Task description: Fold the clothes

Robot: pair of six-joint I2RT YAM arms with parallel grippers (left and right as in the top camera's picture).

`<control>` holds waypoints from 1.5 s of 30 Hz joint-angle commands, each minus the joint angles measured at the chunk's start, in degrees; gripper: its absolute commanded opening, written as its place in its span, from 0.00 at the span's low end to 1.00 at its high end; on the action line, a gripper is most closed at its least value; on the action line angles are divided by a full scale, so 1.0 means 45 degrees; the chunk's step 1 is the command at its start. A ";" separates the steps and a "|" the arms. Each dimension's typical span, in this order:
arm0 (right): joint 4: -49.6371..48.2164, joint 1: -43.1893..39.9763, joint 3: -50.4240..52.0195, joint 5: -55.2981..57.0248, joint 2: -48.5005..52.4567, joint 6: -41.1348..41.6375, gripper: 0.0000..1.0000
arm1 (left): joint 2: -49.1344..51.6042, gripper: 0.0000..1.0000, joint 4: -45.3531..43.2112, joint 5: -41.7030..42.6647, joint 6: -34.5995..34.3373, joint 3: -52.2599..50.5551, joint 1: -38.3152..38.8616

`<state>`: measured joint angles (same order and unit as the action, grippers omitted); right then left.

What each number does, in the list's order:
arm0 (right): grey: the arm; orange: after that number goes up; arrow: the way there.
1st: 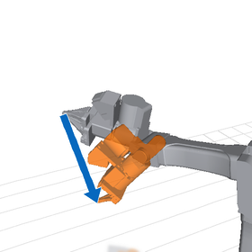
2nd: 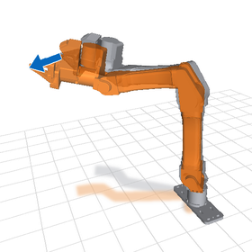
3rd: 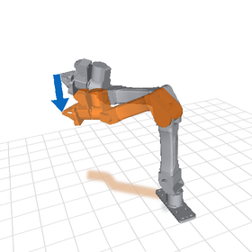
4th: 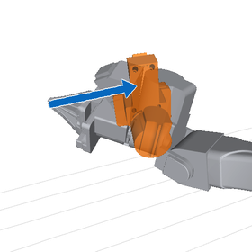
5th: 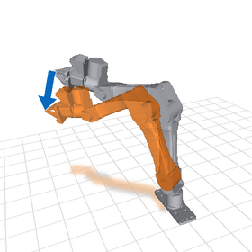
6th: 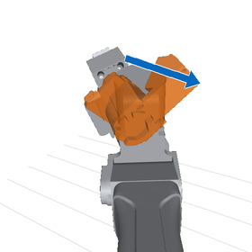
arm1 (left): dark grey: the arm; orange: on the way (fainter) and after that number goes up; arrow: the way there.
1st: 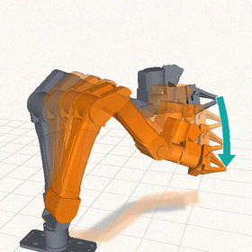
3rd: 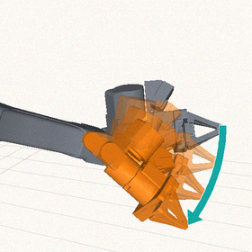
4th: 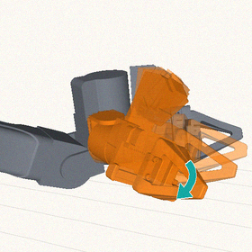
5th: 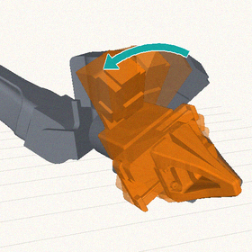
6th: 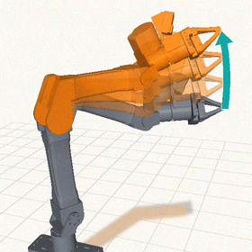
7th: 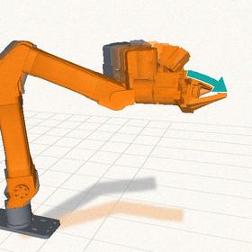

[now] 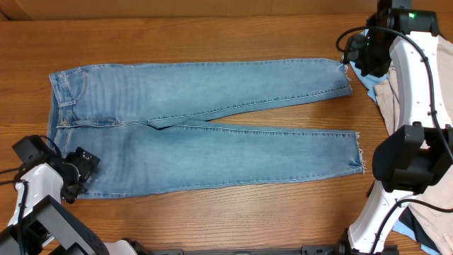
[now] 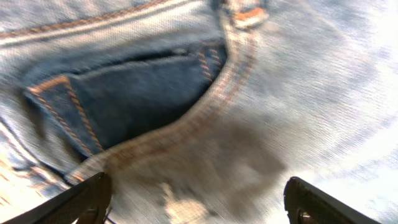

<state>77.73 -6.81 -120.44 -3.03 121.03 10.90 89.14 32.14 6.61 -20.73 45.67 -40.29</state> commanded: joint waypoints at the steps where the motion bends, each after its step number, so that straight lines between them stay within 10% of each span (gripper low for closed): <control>1: 0.0403 -0.0019 0.0015 0.0141 -0.0112 -0.0131 0.62 | -0.0262 0.91 0.0228 0.0787 0.0491 0.1093 0.0413; 8: 0.1744 -0.0175 0.0015 0.0083 -0.0112 -0.0418 0.62 | -0.0287 0.83 -0.0826 0.0641 0.0714 0.1360 0.1141; 15: 0.1807 -0.0180 0.0015 0.0083 -0.0112 -0.0379 0.62 | 0.0223 0.29 -0.1821 0.0675 0.1569 0.1384 0.2103; 20: 0.1933 -0.0170 0.0015 0.0083 -0.0112 -0.0374 0.62 | 0.1885 0.16 -0.1744 0.0627 0.1564 0.1384 0.2895; 34: 0.2103 -0.0170 0.0015 -0.0583 -0.0112 -0.0384 0.63 | 0.4765 0.10 -0.5066 -0.0563 0.1520 0.3201 0.3060; 45: 0.2181 -0.0170 0.0015 -0.0627 -0.0112 -0.0427 0.63 | 0.4901 0.20 -0.0374 -0.0559 0.2521 0.7261 0.3128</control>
<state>87.68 -7.46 -120.40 -5.56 121.03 9.26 110.80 25.69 4.67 -11.57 74.37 -26.63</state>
